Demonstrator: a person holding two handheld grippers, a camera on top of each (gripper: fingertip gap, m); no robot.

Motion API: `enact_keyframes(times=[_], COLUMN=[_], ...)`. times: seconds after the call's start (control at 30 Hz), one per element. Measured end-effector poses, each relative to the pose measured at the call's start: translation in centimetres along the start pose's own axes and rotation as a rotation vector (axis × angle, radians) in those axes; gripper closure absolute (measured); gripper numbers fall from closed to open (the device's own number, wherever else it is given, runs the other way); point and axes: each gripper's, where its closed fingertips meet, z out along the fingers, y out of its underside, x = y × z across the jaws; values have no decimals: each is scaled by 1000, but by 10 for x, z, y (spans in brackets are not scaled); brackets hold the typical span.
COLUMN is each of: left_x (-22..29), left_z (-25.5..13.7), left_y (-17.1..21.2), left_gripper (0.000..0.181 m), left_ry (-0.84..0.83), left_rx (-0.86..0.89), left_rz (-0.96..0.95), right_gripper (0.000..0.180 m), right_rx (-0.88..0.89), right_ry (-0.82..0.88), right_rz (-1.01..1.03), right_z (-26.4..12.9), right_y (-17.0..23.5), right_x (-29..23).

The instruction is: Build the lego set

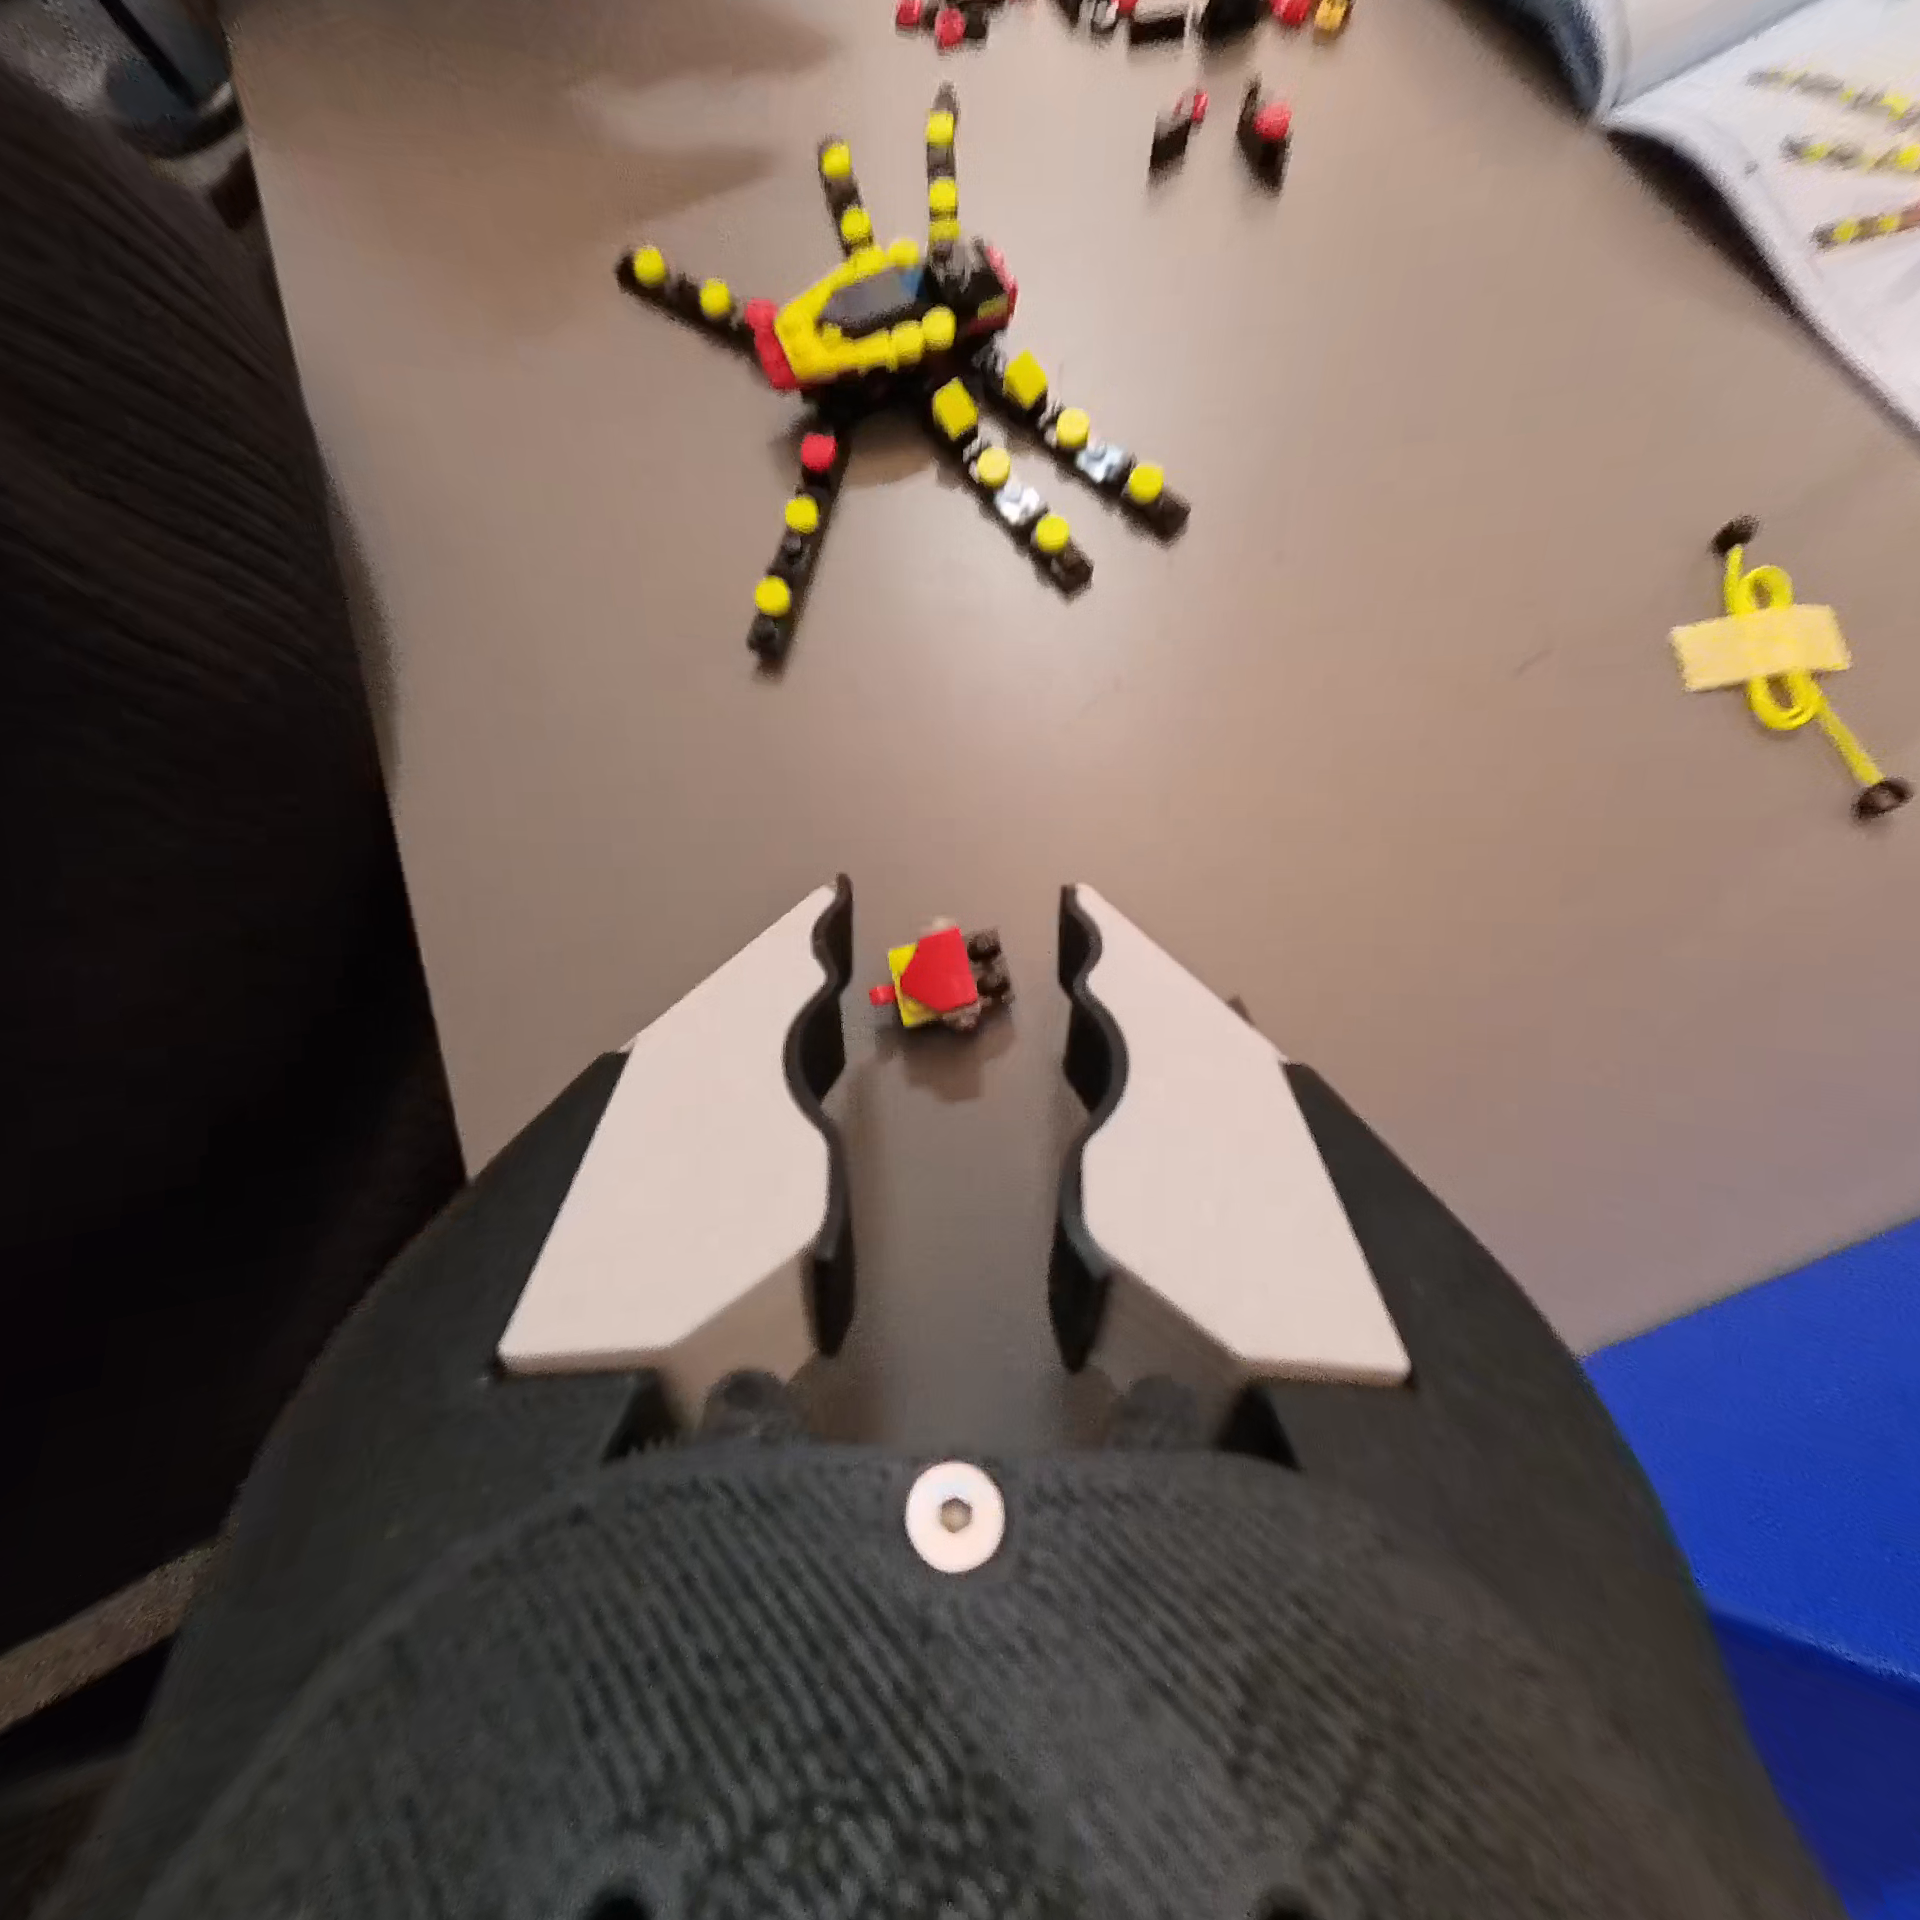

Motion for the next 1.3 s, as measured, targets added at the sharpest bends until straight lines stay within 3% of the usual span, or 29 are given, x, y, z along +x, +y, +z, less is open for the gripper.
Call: enact_keyframes(times=[0.13,0.33,0.5,0.63,0.87,1.3], left_x=[1,-2,-11,-23,-36,-43], left_z=[2,14,6,4,12,9], left_y=[11,36,29,27,38,33], left_gripper=[154,165,180,181,181,181], left_ry=[33,72,74,21,-31,-26], left_rx=[-38,-125,-48,-27,-71,-27], left_rz=[-2,44,38,32,34,-11], right_gripper=[144,180,180,180,169,157], right_rx=[117,393,339,280,93,7], right_ry=[36,-50,-224,-215,-259,-195], right_rz=[-27,-119,-182,-184,-127,-125], right_z=[-3,34,94,142,200,211], right_y=[-39,-122,-166,-193,-204,-187], right_x=[-2,-9,-8,16,31,45])
